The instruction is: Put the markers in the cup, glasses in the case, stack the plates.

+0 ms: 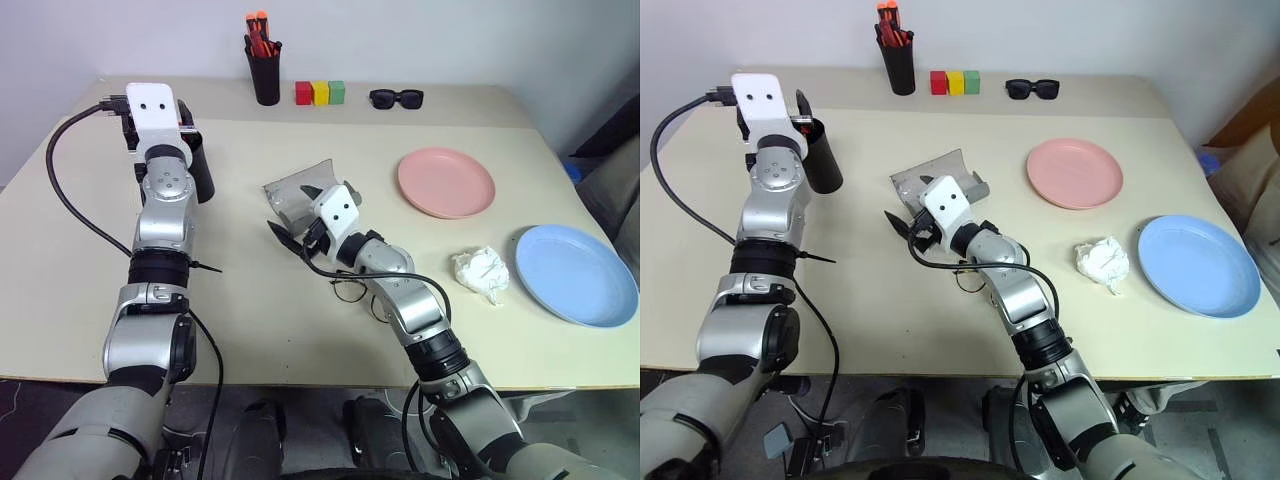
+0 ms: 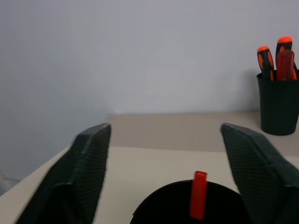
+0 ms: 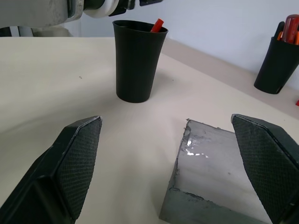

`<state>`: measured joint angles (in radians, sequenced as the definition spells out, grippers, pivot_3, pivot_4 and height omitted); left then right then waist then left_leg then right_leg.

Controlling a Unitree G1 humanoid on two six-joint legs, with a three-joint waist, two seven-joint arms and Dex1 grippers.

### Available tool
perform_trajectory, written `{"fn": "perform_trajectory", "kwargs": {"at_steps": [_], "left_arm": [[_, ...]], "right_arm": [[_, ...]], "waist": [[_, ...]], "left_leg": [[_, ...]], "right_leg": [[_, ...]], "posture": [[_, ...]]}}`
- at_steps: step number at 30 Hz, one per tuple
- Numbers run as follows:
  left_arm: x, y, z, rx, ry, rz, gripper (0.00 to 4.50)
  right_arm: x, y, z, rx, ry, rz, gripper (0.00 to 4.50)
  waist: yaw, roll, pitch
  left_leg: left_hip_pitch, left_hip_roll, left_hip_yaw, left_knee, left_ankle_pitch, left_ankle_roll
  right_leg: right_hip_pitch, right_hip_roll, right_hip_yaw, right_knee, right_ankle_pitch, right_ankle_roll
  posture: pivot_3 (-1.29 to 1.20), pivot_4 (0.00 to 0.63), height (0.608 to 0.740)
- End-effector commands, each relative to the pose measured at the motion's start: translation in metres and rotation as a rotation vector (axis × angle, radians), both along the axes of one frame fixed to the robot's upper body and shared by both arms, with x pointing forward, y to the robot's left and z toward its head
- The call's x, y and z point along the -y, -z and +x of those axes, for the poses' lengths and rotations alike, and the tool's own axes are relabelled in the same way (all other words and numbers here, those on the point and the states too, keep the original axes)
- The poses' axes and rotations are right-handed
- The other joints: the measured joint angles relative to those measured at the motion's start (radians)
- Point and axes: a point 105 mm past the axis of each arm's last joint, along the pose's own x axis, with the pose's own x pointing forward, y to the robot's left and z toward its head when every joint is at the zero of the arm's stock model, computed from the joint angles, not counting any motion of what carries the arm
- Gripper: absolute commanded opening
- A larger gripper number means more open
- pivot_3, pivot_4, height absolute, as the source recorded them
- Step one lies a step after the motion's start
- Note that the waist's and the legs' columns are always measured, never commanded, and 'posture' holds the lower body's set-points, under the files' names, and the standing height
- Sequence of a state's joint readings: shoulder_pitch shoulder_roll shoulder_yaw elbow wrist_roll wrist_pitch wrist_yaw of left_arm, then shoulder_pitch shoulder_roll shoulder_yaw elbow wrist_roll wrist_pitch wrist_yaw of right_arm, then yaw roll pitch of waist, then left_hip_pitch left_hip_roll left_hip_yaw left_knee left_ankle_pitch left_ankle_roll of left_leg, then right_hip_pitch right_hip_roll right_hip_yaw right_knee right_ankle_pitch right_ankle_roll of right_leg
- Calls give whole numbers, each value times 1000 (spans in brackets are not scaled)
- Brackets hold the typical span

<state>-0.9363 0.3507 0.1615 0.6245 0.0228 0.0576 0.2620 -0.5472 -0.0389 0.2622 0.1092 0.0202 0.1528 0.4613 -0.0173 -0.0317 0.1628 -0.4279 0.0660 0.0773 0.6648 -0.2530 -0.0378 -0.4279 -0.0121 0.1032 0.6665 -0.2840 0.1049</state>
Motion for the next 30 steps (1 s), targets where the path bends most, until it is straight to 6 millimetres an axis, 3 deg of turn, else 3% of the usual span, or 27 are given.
{"fn": "perform_trajectory", "kwargs": {"at_steps": [1, 4, 7, 8, 13, 17, 22, 27, 30], "left_arm": [[6, -29, -9, 116, 59, -20, 3643], [36, -32, -14, 98, 322, -73, 3643], [77, -23, -28, -29, 624, -44, 4471], [86, -17, -32, -76, 673, -30, 4471], [115, 20, -40, -307, 808, 19, 4471], [149, 73, -43, -549, 973, 108, 4471], [168, 99, -38, -713, 1084, 139, 4471], [175, 111, -31, -800, 1128, 154, 4471], [182, 113, -32, -818, 1174, 152, 3601]], "right_arm": [[0, -20, -7, 65, -29, 33, 4500], [10, -22, -11, 77, -59, -2, 4500], [32, -17, -13, 81, -76, -83, 4500], [41, -15, -13, 79, -79, -111, 4500], [83, -11, -12, 53, -40, -208, 4500], [131, -5, -16, 17, 32, -306, 4500], [159, 1, -27, -16, 97, -344, 4500], [167, 3, -34, -26, 146, -337, 4500], [169, 6, -38, -33, 166, -336, 4500]], "waist": [[0, 0, 0], [1, 0, 0], [3, 0, 0], [3, 0, 0], [0, 0, 0], [0, 1, 0], [0, 0, 0], [0, 0, 0], [3, 0, 0]], "left_leg": [[0, 0, 0, 0, 0, 0], [0, 0, 0, 0, 0, 0], [0, 0, 0, 0, 0, 0], [0, 0, 0, 0, 0, 0], [1, 0, -1, 1, 0, 0], [1, 0, -1, 0, 0, 0], [1, 0, -1, 0, 0, 0], [1, -1, -1, 0, 0, 0], [1, -1, -1, 0, 0, 1]], "right_leg": [[0, 0, 0, 0, 0, 0], [0, 0, 0, 0, 0, 0], [0, 0, 0, 0, 0, 0], [1, 0, 0, 0, 0, 0], [1, 0, 0, 0, 0, 0], [1, 1, 0, 0, 0, 0], [1, 1, 0, 0, 0, 0], [1, 1, 1, -1, 0, 0], [1, 1, 1, -1, -1, 0]], "posture": [[0, 150, 725], [0, 150, 725], [0, 150, 725], [0, 150, 725], [0, 150, 725], [0, 150, 725], [0, 150, 725], [0, 150, 725], [0, 150, 725]]}}
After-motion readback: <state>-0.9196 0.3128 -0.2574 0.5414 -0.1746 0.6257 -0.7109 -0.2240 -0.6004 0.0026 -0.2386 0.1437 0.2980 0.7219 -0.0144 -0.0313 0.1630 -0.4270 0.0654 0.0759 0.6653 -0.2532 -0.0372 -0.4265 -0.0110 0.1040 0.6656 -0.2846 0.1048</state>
